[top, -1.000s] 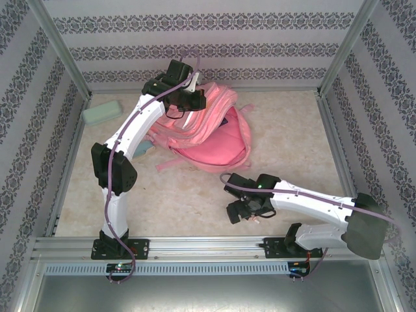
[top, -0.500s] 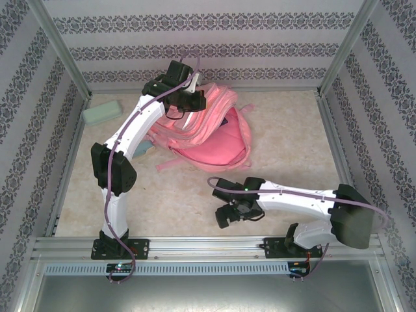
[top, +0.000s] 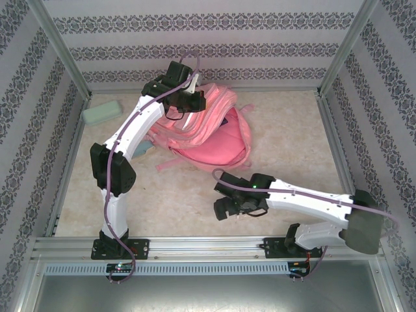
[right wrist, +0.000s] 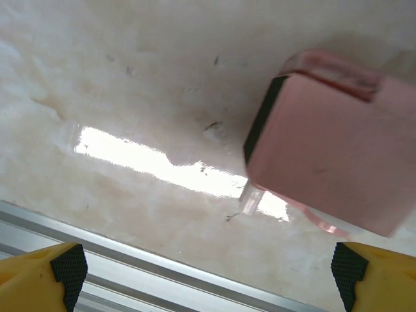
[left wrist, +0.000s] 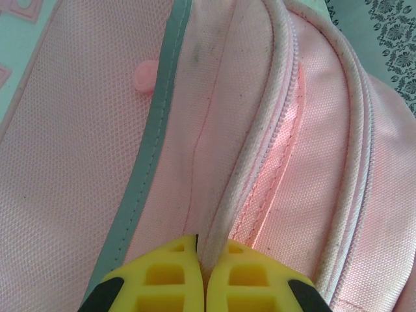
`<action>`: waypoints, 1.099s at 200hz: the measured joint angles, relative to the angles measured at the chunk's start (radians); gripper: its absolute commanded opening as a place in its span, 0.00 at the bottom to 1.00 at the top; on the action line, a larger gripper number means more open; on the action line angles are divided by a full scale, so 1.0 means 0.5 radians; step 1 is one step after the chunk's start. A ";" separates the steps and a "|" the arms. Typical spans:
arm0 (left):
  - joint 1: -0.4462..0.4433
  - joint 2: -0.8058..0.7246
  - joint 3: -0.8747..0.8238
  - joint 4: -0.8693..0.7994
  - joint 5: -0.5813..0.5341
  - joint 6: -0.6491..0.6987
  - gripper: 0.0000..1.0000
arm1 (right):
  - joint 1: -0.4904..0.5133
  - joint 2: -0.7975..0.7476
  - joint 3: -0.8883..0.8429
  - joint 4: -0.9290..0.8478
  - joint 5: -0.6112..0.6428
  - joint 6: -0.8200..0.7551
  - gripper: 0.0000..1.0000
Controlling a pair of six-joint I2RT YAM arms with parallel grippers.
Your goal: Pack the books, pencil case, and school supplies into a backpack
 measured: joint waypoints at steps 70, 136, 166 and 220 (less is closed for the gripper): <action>0.000 -0.002 -0.004 0.003 0.007 0.000 0.00 | -0.295 -0.047 -0.116 0.020 0.156 0.210 0.98; 0.000 -0.002 -0.004 0.003 0.007 0.000 0.00 | -0.462 0.011 -0.260 0.201 0.121 0.191 0.98; 0.000 -0.002 -0.004 0.002 0.007 0.000 0.00 | -0.463 0.093 -0.282 0.269 0.092 0.160 0.98; 0.000 -0.002 -0.004 0.002 0.007 0.000 0.00 | -0.486 0.201 -0.325 0.353 0.078 0.148 0.87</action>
